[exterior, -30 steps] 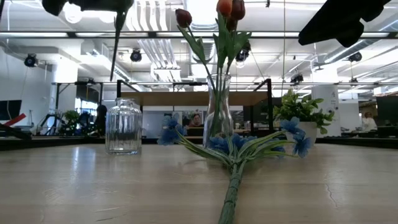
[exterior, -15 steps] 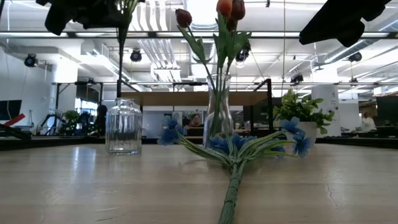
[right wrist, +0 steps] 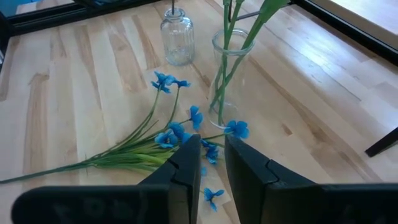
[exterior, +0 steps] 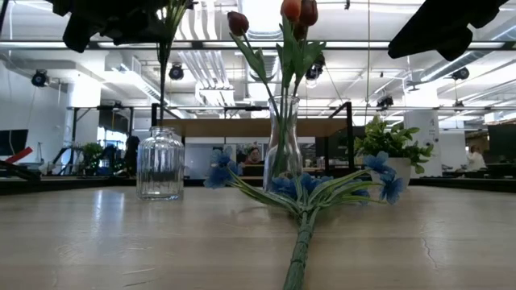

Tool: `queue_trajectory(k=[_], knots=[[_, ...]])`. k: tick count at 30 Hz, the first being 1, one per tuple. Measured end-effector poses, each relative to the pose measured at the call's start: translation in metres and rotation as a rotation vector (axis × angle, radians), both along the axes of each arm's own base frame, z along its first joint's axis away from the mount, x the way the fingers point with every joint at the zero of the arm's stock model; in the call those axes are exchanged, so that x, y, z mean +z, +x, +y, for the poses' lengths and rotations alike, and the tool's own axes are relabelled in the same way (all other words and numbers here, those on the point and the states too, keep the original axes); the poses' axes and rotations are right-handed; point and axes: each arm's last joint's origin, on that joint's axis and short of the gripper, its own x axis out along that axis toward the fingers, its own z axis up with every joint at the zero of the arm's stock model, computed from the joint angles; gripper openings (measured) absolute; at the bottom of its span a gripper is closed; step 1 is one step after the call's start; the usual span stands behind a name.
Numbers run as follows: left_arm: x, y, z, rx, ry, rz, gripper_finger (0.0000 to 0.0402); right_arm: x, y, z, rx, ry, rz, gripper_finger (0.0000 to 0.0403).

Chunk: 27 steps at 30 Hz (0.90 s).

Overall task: Pick and place flowers into a vace then onto a shelf
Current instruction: Put the violet orchid into the left transparent vase

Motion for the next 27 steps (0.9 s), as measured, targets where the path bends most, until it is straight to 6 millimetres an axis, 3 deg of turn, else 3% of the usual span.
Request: queue_trajectory(k=[14, 27], knots=[[-0.011, 0.006, -0.003, 0.001, 0.02, 0.033, 0.0042, 0.0, 0.0, 0.0, 0.001, 0.0, 0.0, 0.0059], [-0.012, 0.008, -0.005, -0.002, 0.009, 0.022, 0.0118, 0.0, 0.0, 0.0, -0.001, 0.004, -0.002, 0.0059]])
